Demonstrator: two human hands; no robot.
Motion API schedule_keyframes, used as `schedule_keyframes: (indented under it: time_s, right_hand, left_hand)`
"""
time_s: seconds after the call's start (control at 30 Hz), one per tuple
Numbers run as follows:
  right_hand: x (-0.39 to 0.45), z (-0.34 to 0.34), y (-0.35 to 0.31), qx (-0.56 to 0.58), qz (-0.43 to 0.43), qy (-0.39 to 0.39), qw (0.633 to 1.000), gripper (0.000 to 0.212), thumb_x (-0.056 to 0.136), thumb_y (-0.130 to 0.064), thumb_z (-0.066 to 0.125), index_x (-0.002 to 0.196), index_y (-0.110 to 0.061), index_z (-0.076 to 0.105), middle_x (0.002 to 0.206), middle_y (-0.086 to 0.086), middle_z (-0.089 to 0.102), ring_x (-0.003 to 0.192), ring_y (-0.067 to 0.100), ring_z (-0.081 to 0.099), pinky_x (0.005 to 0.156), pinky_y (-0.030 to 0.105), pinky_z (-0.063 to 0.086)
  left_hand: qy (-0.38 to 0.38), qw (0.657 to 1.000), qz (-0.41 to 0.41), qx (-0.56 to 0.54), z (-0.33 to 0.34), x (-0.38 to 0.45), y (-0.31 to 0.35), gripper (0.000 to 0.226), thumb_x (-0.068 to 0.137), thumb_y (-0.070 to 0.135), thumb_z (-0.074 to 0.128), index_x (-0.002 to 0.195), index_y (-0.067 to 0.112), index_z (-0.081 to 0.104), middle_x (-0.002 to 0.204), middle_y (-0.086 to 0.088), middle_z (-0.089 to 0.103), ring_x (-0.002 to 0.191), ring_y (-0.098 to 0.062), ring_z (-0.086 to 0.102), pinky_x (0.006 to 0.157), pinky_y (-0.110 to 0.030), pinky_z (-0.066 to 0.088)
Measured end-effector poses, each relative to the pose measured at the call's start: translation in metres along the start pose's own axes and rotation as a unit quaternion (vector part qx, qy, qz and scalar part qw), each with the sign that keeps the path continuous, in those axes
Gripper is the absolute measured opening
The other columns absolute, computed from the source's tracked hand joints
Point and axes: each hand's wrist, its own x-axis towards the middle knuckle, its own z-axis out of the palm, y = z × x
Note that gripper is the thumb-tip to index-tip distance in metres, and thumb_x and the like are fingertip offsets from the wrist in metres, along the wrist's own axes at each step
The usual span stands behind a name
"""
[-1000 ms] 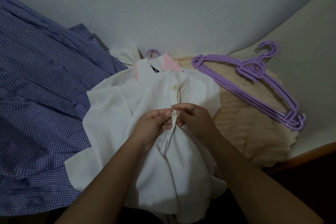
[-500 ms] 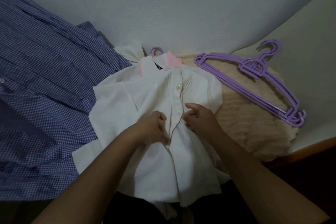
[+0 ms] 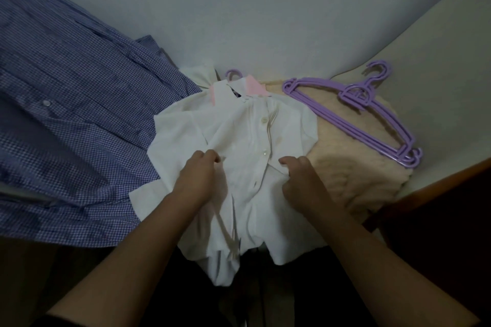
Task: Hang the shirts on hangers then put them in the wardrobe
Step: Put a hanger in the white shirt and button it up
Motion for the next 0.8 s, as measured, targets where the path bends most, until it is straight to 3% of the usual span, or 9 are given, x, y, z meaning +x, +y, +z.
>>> schedule_keyframes:
  time_s: [0.13, 0.23, 0.33, 0.37, 0.43, 0.5, 0.6, 0.7, 0.8]
  right_hand:
    - [-0.008, 0.010, 0.000, 0.115, 0.062, -0.050, 0.990, 0.047, 0.083, -0.002, 0.055, 0.129, -0.011, 0.053, 0.114, 0.007, 0.054, 0.096, 0.015, 0.052, 0.079, 0.019, 0.036]
    - [-0.012, 0.014, 0.004, 0.164, 0.120, -0.029, 0.979, 0.038, 0.088, -0.005, 0.054, 0.126, -0.010, 0.058, 0.124, 0.008, 0.060, 0.110, 0.017, 0.056, 0.087, 0.022, 0.042]
    - [-0.012, 0.016, 0.006, 0.161, 0.141, -0.032, 0.976, 0.032, 0.091, -0.012, 0.057, 0.122, -0.009, 0.062, 0.123, 0.005, 0.063, 0.112, 0.016, 0.057, 0.088, 0.018, 0.041]
    - [-0.011, 0.017, 0.006, 0.153, 0.141, -0.035, 0.978, 0.030, 0.091, -0.015, 0.059, 0.120, -0.009, 0.064, 0.121, 0.004, 0.064, 0.112, 0.015, 0.058, 0.086, 0.016, 0.039]
    - [-0.010, 0.020, 0.005, 0.141, 0.137, -0.042, 0.980, 0.026, 0.090, -0.019, 0.061, 0.113, -0.011, 0.068, 0.115, 0.003, 0.067, 0.107, 0.014, 0.059, 0.082, 0.014, 0.037]
    - [-0.008, 0.025, 0.004, 0.138, 0.136, -0.046, 0.980, 0.022, 0.089, -0.021, 0.062, 0.107, -0.012, 0.071, 0.109, 0.001, 0.070, 0.100, 0.010, 0.061, 0.074, 0.012, 0.038]
    - [-0.005, 0.030, 0.002, 0.151, 0.139, -0.046, 0.978, 0.017, 0.086, -0.021, 0.065, 0.097, -0.010, 0.073, 0.096, 0.001, 0.071, 0.085, 0.009, 0.061, 0.061, 0.009, 0.037]
    - [-0.002, 0.032, -0.003, 0.157, 0.144, -0.041, 0.976, 0.017, 0.082, -0.015, 0.067, 0.083, 0.002, 0.070, 0.081, 0.012, 0.070, 0.069, 0.013, 0.058, 0.064, 0.022, 0.043]
    - [-0.001, 0.029, -0.007, 0.180, 0.155, -0.029, 0.971, 0.011, 0.080, -0.010, 0.065, 0.076, 0.001, 0.064, 0.066, 0.005, 0.062, 0.061, 0.012, 0.054, 0.063, 0.026, 0.045]
  left_hand:
    - [0.020, 0.993, 0.025, -0.115, 0.018, -0.017, 0.029, 0.025, 0.087, 0.008, 0.057, 0.108, 0.017, 0.068, 0.109, -0.001, 0.062, 0.101, -0.017, 0.059, 0.084, -0.020, 0.040]
    - [-0.024, 0.989, 0.014, -0.144, 0.038, -0.024, 0.042, 0.019, 0.091, 0.023, 0.061, 0.103, 0.015, 0.073, 0.098, -0.002, 0.072, 0.089, -0.015, 0.065, 0.079, -0.018, 0.044]
    - [-0.025, 0.987, -0.023, -0.159, 0.053, -0.024, 0.045, 0.020, 0.089, 0.026, 0.063, 0.103, 0.014, 0.071, 0.094, -0.003, 0.070, 0.092, -0.019, 0.064, 0.085, -0.028, 0.049]
    - [-0.021, 0.986, -0.030, -0.161, 0.056, -0.022, 0.043, 0.012, 0.088, 0.025, 0.064, 0.091, 0.016, 0.070, 0.084, -0.002, 0.067, 0.085, -0.020, 0.063, 0.080, -0.029, 0.049]
    - [-0.020, 0.987, -0.051, -0.151, 0.060, -0.017, 0.040, 0.029, 0.087, 0.024, 0.064, 0.061, 0.017, 0.053, 0.060, 0.003, 0.052, 0.064, -0.016, 0.054, 0.063, -0.027, 0.041]
    - [-0.030, 0.986, -0.069, -0.148, 0.061, -0.014, 0.038, 0.040, 0.087, 0.026, 0.065, 0.054, 0.019, 0.043, 0.054, 0.005, 0.043, 0.054, -0.011, 0.044, 0.058, -0.026, 0.035]
    - [-0.051, 0.980, -0.090, -0.170, 0.061, -0.009, 0.035, 0.034, 0.085, 0.027, 0.068, 0.058, 0.020, 0.048, 0.061, 0.004, 0.052, 0.062, -0.012, 0.051, 0.062, -0.026, 0.041]
    - [-0.043, 0.960, -0.114, -0.254, 0.057, -0.005, 0.030, 0.008, 0.081, 0.024, 0.075, 0.077, 0.020, 0.070, 0.069, 0.008, 0.060, 0.067, -0.005, 0.056, 0.067, -0.019, 0.044]
    - [-0.031, 0.935, -0.134, -0.326, 0.049, -0.006, 0.027, 0.012, 0.080, 0.023, 0.076, 0.084, 0.011, 0.075, 0.068, 0.005, 0.065, 0.064, -0.009, 0.059, 0.063, -0.020, 0.046]
